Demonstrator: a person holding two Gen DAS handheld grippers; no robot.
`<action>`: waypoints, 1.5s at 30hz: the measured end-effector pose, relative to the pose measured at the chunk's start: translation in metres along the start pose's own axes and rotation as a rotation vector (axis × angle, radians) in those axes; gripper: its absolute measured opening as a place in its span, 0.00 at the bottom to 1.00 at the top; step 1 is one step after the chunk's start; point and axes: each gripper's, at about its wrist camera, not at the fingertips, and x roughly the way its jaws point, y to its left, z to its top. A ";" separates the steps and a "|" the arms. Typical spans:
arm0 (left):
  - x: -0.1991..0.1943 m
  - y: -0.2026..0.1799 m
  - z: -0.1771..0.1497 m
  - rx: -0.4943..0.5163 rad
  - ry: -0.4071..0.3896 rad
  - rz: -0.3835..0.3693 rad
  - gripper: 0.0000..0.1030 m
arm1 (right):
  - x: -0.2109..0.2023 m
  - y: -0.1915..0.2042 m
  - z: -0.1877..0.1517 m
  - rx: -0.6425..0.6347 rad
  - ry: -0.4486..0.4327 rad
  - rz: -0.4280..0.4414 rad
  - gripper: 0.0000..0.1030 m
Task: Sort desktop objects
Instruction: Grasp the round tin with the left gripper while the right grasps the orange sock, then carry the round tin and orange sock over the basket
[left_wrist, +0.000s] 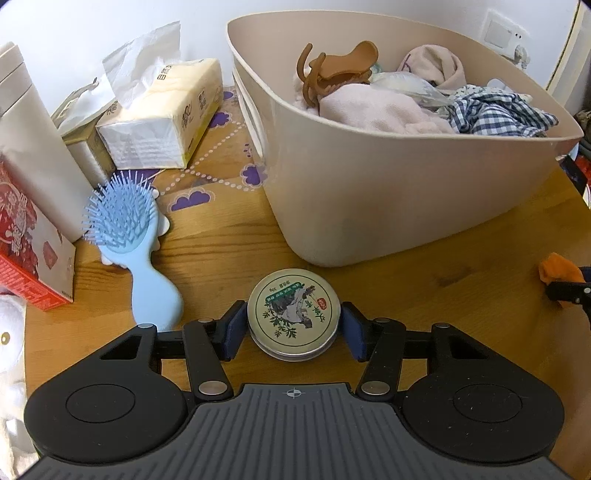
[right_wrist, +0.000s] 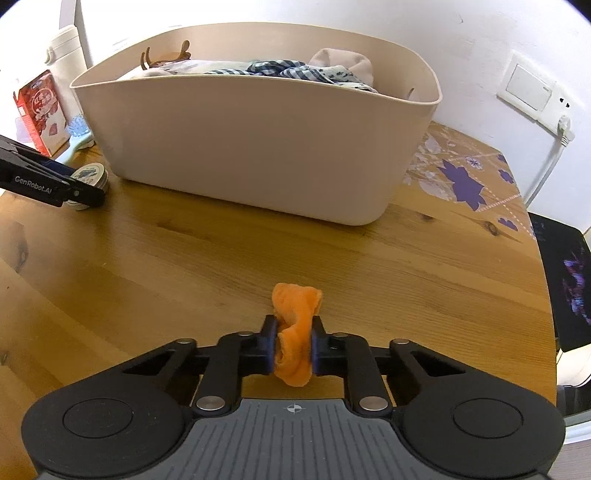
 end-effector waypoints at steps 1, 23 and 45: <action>-0.001 0.000 -0.001 0.001 0.003 0.001 0.53 | -0.001 0.000 0.000 0.001 0.001 0.002 0.14; -0.059 -0.008 -0.022 0.032 -0.069 0.021 0.53 | -0.057 0.003 -0.008 -0.051 -0.099 -0.001 0.14; -0.145 -0.035 0.014 0.079 -0.289 0.001 0.53 | -0.129 -0.014 0.023 -0.101 -0.283 -0.046 0.14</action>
